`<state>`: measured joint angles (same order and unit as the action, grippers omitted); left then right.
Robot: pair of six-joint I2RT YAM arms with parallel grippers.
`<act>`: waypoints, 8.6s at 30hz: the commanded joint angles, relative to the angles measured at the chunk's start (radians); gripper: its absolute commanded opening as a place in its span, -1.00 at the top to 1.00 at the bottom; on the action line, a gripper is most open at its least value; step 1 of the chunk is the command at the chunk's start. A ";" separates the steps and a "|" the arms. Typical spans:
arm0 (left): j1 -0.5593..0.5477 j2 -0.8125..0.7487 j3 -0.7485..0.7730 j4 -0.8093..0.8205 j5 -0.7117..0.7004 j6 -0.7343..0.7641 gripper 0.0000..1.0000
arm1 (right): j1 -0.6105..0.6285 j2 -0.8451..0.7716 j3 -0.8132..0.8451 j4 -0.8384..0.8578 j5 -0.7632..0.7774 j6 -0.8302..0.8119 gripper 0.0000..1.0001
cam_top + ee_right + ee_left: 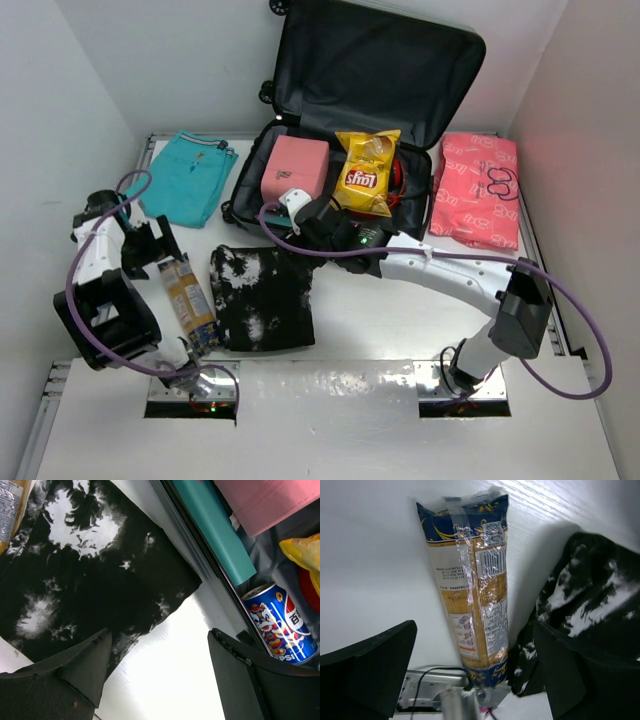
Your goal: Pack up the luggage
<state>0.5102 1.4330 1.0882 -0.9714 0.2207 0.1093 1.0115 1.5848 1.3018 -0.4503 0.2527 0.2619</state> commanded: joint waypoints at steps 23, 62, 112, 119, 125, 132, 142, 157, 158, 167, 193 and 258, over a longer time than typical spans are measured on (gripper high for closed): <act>-0.245 0.101 -0.220 0.266 -0.380 -0.537 -0.99 | 0.052 0.027 0.086 -0.148 0.178 -0.105 -0.55; -0.142 0.053 0.139 0.103 0.104 -0.070 1.00 | 0.056 -0.003 0.093 0.047 0.296 -0.348 -0.54; -1.489 0.510 0.687 0.416 -0.339 0.866 1.00 | -0.180 -0.755 -0.151 -0.283 1.025 -0.102 -0.48; -1.431 0.503 0.814 0.340 -0.318 0.699 1.00 | -0.180 -0.740 -0.122 -0.347 0.938 -0.173 -0.54; -1.369 0.400 0.865 0.303 -0.166 0.610 1.00 | -0.180 -0.724 -0.261 -0.309 0.649 -0.256 -0.58; -1.371 0.380 0.803 0.292 -0.207 0.625 1.00 | -0.355 -0.600 -0.274 -0.251 0.433 -0.152 -0.57; -1.378 0.538 0.750 0.428 -0.457 0.745 1.00 | -0.487 -0.580 -0.226 -0.344 0.527 -0.130 -0.57; -1.400 0.517 0.901 0.217 -0.250 0.600 -0.99 | -0.485 -0.611 -0.205 -0.352 0.384 -0.193 -0.67; -1.400 0.498 0.904 0.217 -0.241 0.586 -0.99 | -0.485 -0.608 -0.202 -0.347 0.375 -0.188 -0.68; -1.316 0.331 0.969 0.211 -0.169 0.250 -0.99 | -0.484 -0.516 -0.151 -0.321 0.116 -0.023 -0.58; -0.286 -0.306 -0.207 0.082 0.143 -0.464 -0.72 | -0.017 0.053 -0.377 0.321 -0.228 0.422 -0.64; -0.519 -0.319 -0.009 0.033 0.132 -0.235 1.00 | 0.024 0.074 -0.135 0.472 -0.280 0.330 1.00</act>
<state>-0.0055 1.1622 0.9398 -0.9131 0.2966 -0.2024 1.0218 1.7355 1.0615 -0.0311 -0.0219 0.6502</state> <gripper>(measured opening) 0.163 0.103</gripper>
